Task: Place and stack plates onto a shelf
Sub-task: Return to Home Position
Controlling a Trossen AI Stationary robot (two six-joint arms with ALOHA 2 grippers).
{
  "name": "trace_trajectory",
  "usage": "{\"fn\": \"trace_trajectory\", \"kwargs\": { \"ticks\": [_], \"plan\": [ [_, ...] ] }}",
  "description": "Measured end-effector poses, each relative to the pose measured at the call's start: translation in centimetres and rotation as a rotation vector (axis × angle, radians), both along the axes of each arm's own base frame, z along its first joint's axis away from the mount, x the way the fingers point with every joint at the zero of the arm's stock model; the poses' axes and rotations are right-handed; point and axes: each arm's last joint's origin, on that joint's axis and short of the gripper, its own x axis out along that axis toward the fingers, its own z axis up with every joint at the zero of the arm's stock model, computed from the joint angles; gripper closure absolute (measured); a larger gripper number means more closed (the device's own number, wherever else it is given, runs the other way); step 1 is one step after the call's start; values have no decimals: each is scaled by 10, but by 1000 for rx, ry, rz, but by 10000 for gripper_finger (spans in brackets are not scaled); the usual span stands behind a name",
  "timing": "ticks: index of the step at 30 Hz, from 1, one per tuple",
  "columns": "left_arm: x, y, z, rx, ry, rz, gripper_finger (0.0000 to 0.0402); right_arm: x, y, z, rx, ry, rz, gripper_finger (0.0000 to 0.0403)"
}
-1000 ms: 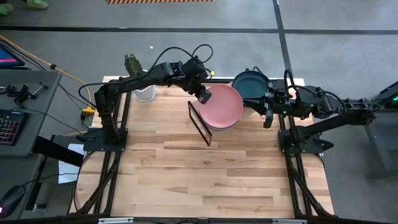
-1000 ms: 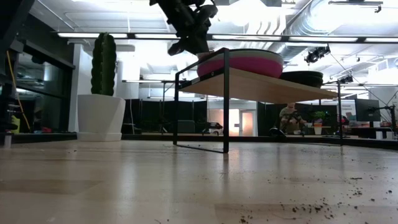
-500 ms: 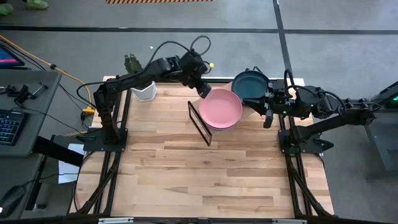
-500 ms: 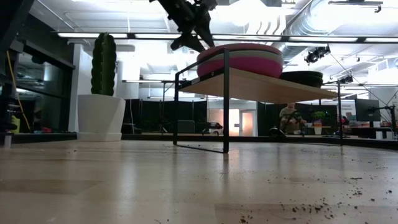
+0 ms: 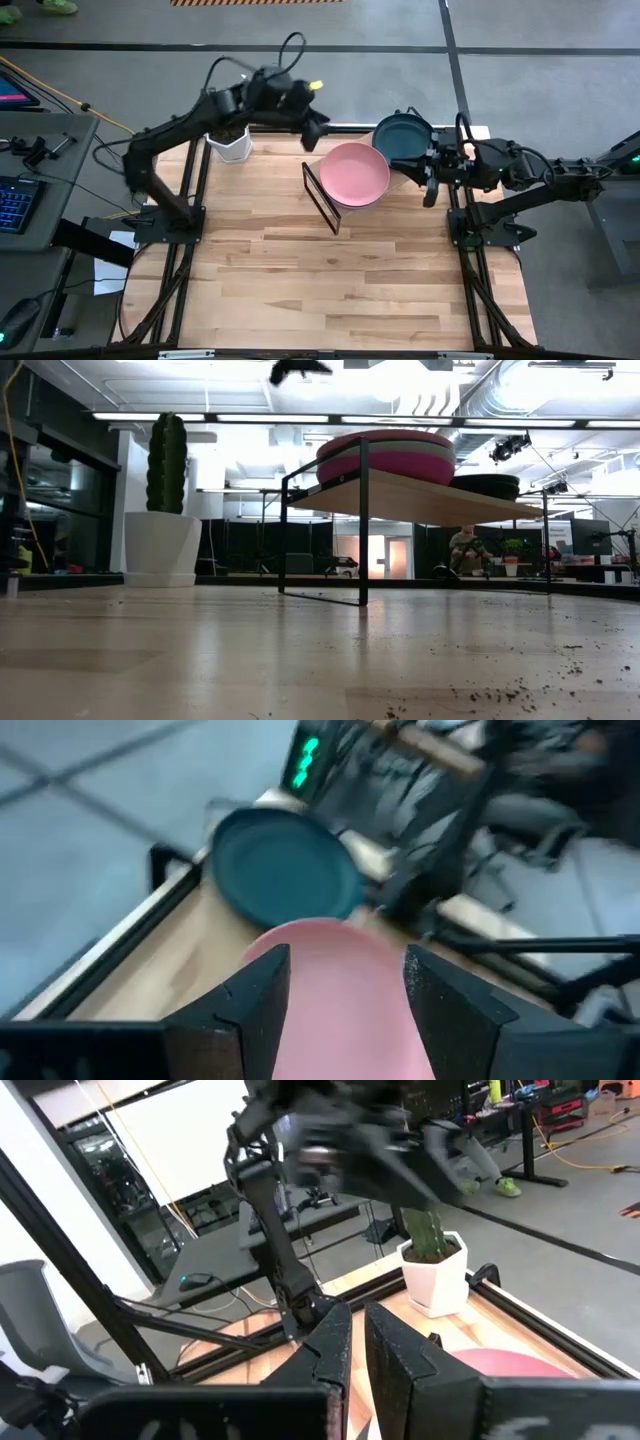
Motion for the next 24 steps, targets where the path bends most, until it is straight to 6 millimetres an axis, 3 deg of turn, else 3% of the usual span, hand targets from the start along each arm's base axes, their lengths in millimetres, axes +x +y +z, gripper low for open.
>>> {"fn": "trace_trajectory", "kwargs": {
  "ticks": [6,13,18,24],
  "plan": [
    [-31,-73,-4,83,-245,-27,220,0,0,-3,-3,36,0,387],
    [-93,-151,-27,84,-533,-118,220,0,0,-2,4,24,0,387],
    [-127,-172,-41,118,-585,-82,220,0,0,0,1,2,0,387],
    [-145,-171,-34,150,-624,-64,220,0,0,0,1,-1,0,387]
  ]
}}
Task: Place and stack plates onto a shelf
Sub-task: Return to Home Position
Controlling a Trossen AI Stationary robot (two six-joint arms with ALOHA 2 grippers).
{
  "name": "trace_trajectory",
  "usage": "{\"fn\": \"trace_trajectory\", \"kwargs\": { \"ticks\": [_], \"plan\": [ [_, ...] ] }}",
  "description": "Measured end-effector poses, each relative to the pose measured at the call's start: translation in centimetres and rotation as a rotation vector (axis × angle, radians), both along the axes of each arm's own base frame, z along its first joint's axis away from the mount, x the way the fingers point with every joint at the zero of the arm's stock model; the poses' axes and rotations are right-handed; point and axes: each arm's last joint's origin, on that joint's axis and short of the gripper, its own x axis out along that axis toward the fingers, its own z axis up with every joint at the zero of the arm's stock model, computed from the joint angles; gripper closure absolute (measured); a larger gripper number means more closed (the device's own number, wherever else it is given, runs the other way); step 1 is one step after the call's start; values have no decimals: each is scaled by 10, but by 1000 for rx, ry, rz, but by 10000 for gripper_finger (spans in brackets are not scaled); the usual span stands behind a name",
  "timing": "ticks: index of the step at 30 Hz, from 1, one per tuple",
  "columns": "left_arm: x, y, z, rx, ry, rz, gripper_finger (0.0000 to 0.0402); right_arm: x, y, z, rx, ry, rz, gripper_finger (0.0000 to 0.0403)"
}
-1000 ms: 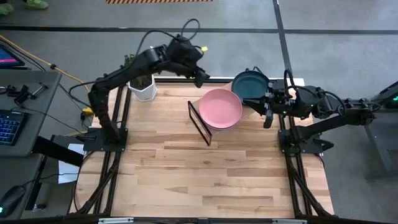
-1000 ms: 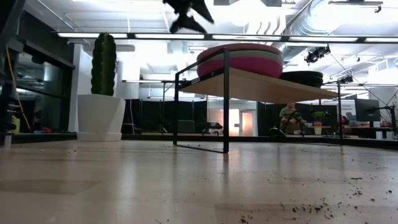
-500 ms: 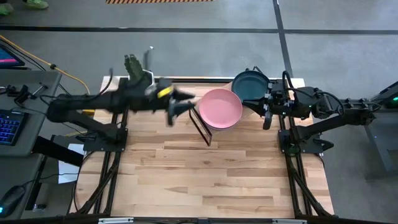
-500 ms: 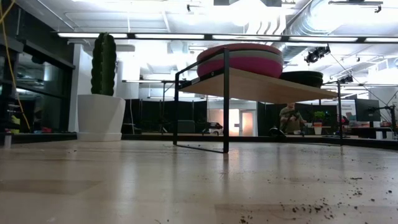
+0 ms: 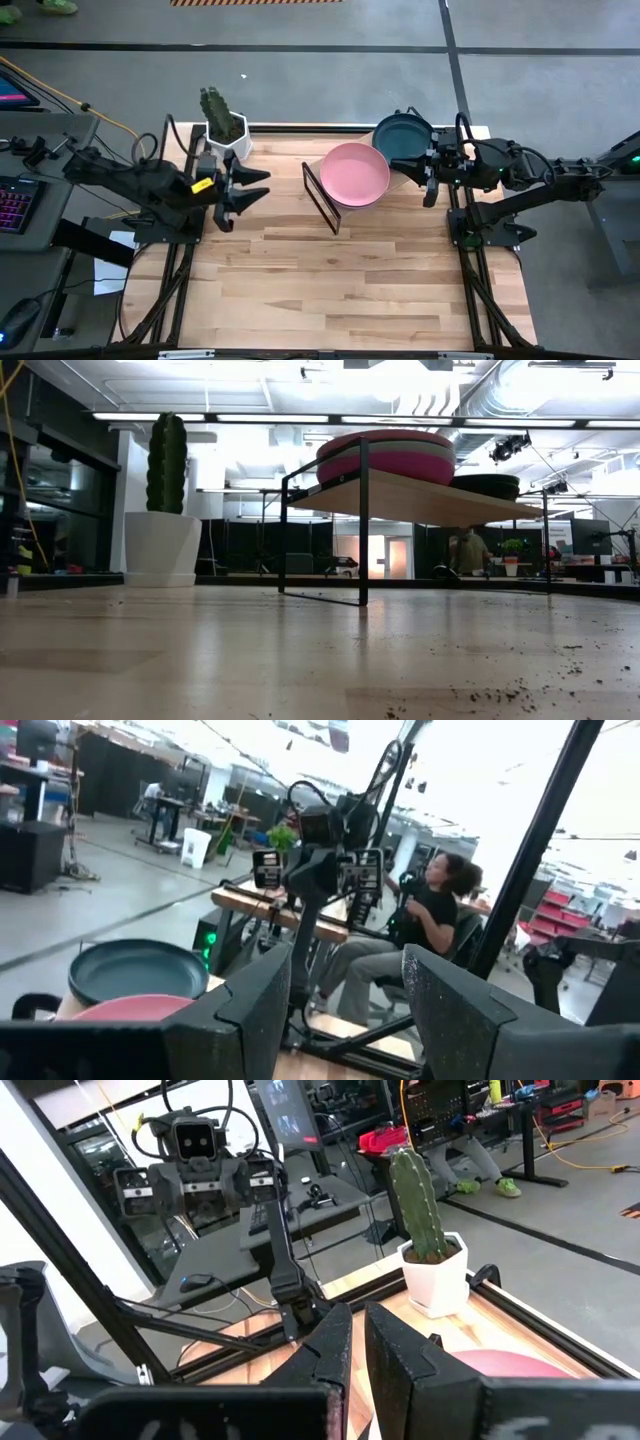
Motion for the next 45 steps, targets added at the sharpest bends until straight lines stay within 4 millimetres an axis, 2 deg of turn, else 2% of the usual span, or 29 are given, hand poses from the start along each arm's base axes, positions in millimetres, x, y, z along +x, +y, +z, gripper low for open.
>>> {"fn": "trace_trajectory", "kwargs": {
  "ticks": [7,15,23,27,33,35,40,45],
  "plan": [
    [-9,12,3,40,-7,-76,220,0,0,0,0,0,0,387],
    [-5,32,-1,58,32,-93,220,0,0,0,0,0,0,387],
    [-4,31,-3,72,59,-107,226,0,0,-3,-4,30,0,387],
    [-4,30,-5,92,76,-118,262,0,0,-4,-5,39,0,387],
    [-17,33,-11,127,173,-62,369,0,0,-4,-6,44,0,387],
    [-23,34,-13,130,208,-52,393,0,0,-4,-5,44,1,387],
    [-35,36,-17,152,209,-50,399,0,0,-5,-6,50,7,387],
    [-47,38,-38,133,159,-45,401,0,0,-5,-6,50,7,387]
  ]
}}
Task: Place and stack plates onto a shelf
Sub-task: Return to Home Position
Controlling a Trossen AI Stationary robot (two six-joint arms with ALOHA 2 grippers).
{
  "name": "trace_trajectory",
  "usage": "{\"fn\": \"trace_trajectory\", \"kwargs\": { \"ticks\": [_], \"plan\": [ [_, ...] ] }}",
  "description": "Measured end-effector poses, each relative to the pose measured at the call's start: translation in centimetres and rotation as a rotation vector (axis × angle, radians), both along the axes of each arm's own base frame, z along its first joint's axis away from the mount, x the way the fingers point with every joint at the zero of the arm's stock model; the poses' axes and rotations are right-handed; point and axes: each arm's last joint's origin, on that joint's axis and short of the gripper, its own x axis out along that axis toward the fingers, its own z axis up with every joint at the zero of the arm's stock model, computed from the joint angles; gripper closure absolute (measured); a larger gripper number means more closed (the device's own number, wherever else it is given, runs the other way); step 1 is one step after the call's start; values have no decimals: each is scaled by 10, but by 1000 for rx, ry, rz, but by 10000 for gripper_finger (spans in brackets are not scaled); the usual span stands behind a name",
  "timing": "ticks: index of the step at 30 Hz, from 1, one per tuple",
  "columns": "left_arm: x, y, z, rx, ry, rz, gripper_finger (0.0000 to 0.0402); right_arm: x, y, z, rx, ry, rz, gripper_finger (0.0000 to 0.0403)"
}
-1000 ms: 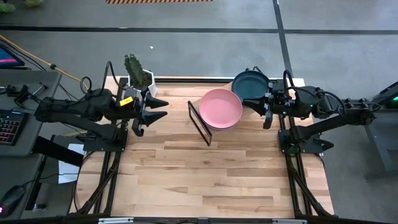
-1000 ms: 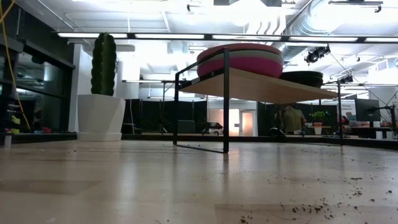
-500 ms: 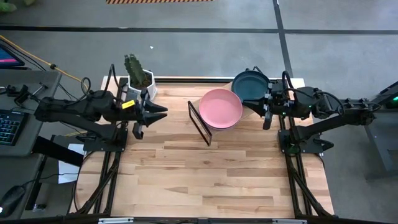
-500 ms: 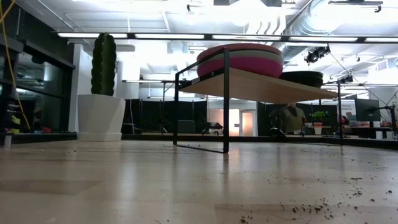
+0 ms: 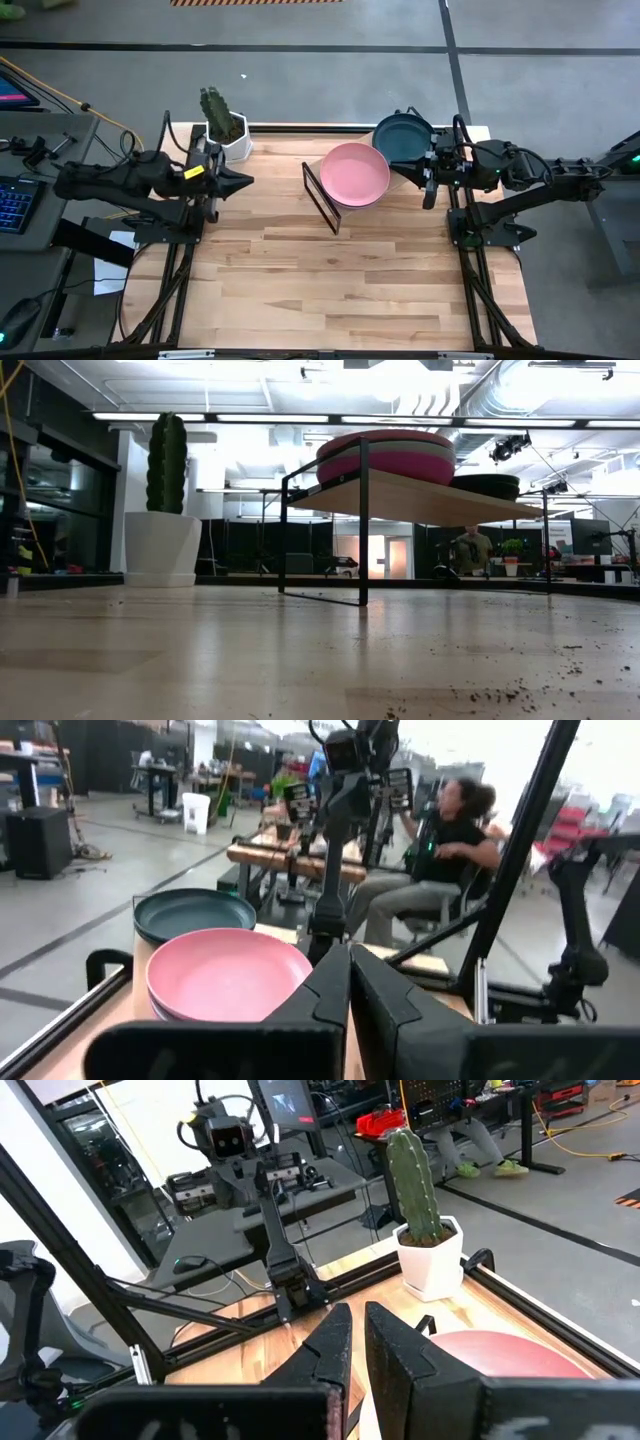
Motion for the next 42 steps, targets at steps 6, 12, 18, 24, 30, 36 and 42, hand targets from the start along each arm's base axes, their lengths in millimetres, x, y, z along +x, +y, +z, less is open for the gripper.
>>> {"fn": "trace_trajectory", "kwargs": {
  "ticks": [6,12,18,24,30,36,42],
  "plan": [
    [-16,2,-40,-80,-77,-5,401,0,0,-1,-1,10,0,387],
    [-26,4,-81,-137,-70,0,401,0,0,-1,-1,10,0,387],
    [-36,6,-111,-153,-148,5,401,0,0,-1,6,8,-1,387],
    [-40,7,-139,-159,-203,15,401,0,0,-1,6,8,-2,387],
    [-44,9,-156,-171,-229,18,401,0,0,-1,6,8,-2,387],
    [-41,7,-170,-151,-263,-41,401,0,0,-1,6,8,-2,387],
    [-41,10,-172,-141,-242,-25,401,-1,0,-4,46,30,-8,387]
  ]
}}
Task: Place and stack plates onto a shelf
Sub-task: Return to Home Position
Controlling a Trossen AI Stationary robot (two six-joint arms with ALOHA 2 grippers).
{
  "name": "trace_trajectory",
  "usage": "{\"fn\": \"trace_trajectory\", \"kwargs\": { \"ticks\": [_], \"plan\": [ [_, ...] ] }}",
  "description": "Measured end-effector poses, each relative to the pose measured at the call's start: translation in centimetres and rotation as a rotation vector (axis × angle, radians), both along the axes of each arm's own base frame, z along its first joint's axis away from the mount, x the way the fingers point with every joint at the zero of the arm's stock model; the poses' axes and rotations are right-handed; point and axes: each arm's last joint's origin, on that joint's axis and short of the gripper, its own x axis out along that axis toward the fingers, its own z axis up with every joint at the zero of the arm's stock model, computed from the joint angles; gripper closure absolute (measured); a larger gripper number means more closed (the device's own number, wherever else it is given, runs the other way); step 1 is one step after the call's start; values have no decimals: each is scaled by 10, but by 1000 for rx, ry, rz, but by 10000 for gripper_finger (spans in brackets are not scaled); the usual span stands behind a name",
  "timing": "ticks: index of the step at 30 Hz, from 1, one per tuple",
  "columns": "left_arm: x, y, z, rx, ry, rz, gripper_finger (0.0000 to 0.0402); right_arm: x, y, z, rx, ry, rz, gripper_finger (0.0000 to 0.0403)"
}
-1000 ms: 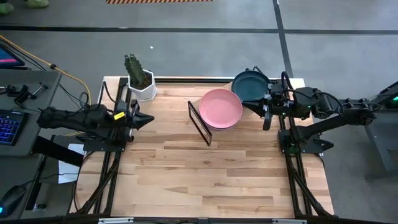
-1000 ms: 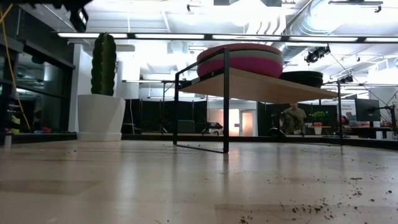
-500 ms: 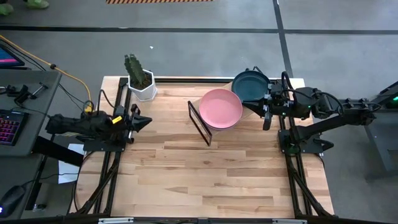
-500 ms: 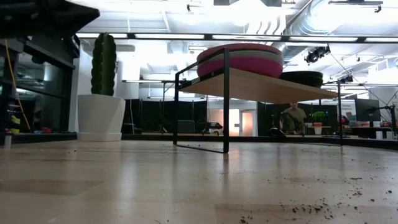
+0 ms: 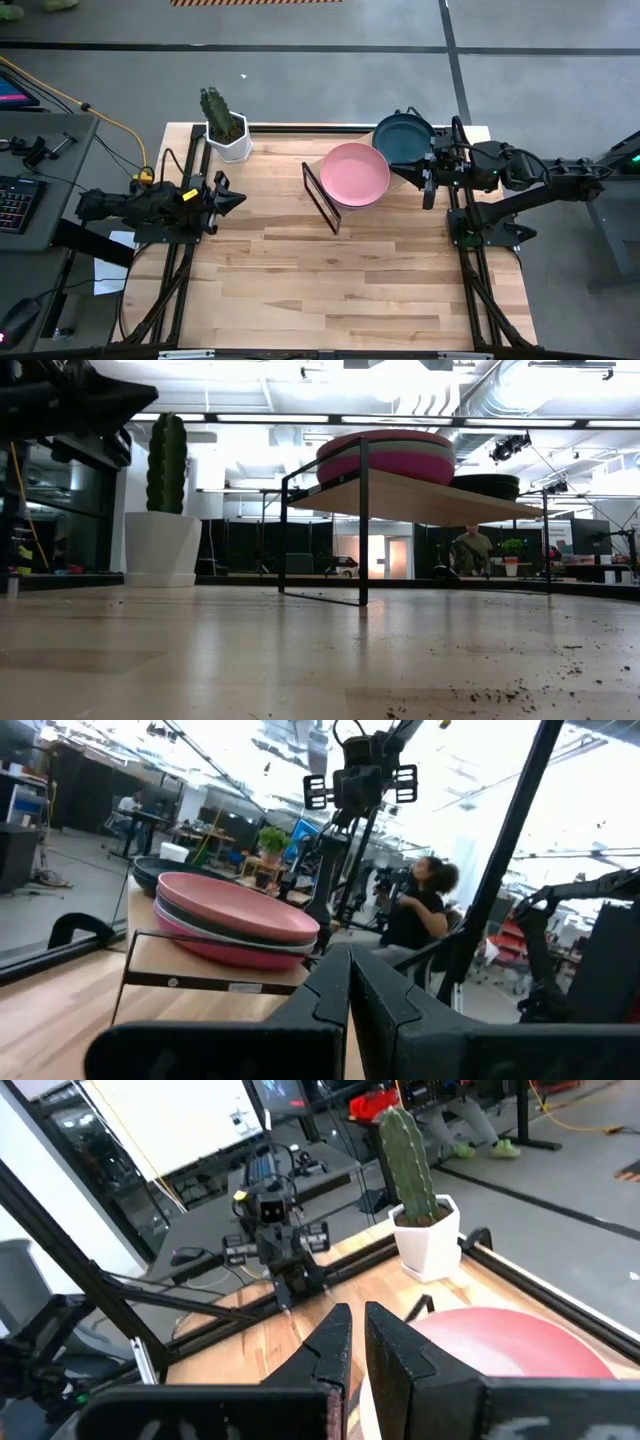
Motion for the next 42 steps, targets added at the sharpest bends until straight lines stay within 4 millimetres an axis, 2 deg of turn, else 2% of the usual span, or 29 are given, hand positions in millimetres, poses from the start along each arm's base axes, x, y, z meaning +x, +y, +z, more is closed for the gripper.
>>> {"fn": "trace_trajectory", "kwargs": {
  "ticks": [7,13,21,35,42],
  "plan": [
    [2,5,-7,84,78,32,401,0,0,-2,6,19,-1,387],
    [3,7,-12,68,135,29,401,-1,0,-2,3,21,2,387],
    [3,1,-16,83,169,-198,401,-7,0,-2,-47,42,48,387],
    [3,3,-18,35,194,-125,401,-27,-2,7,-115,-13,80,387],
    [3,3,-19,35,201,-125,401,-29,-2,7,-142,-15,84,387]
  ]
}}
